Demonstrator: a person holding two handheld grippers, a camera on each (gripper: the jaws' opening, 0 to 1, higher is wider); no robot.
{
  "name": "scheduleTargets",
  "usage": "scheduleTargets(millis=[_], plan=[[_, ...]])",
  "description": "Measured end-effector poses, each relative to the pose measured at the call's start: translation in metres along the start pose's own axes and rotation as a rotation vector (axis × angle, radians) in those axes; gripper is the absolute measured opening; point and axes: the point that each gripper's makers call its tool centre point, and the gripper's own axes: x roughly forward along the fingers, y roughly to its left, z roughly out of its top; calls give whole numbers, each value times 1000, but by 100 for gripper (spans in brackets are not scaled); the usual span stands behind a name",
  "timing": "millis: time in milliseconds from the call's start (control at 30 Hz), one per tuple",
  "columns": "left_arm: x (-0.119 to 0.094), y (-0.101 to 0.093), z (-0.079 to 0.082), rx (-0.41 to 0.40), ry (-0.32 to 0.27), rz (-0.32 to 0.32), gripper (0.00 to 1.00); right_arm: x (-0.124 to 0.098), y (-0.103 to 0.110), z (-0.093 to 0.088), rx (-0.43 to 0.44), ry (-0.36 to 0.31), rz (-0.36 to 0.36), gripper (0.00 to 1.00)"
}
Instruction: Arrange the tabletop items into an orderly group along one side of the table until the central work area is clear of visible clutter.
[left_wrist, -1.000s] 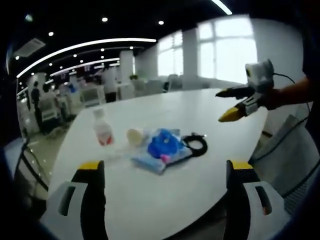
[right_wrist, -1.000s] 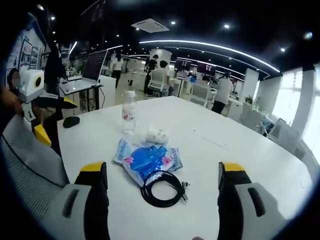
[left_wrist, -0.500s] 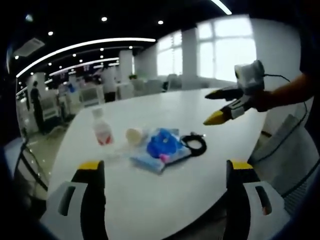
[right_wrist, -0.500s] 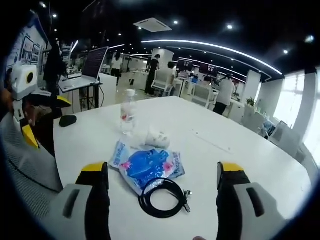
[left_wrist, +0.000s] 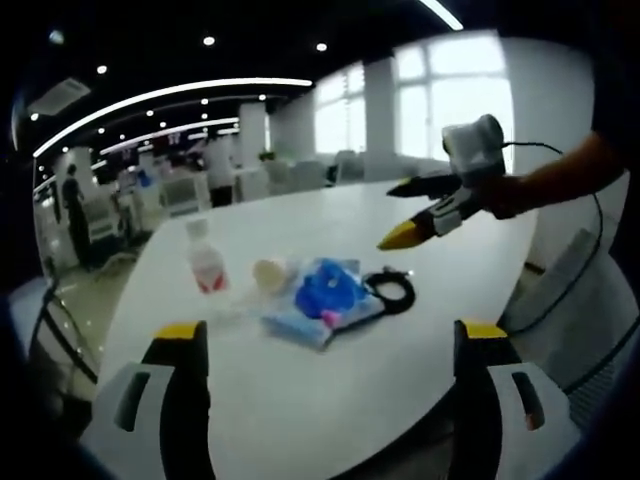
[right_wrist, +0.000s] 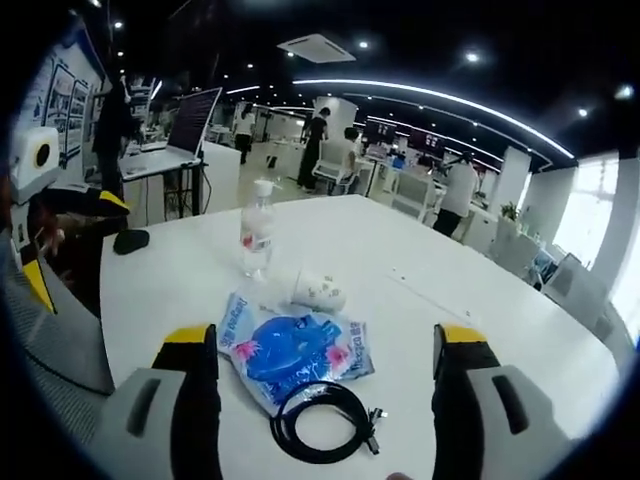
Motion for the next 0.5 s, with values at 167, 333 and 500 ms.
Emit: scheduleTargets(millis=[167, 333, 500], plan=[[0, 1, -1, 4, 4, 0, 100, 9, 1, 2, -10, 8, 14, 89], [0, 0, 2, -5, -11, -5, 100, 17, 0, 2, 36, 14, 21, 88], [0, 0, 1, -5, -10, -8, 100, 28, -1, 1, 36, 25, 19, 87]])
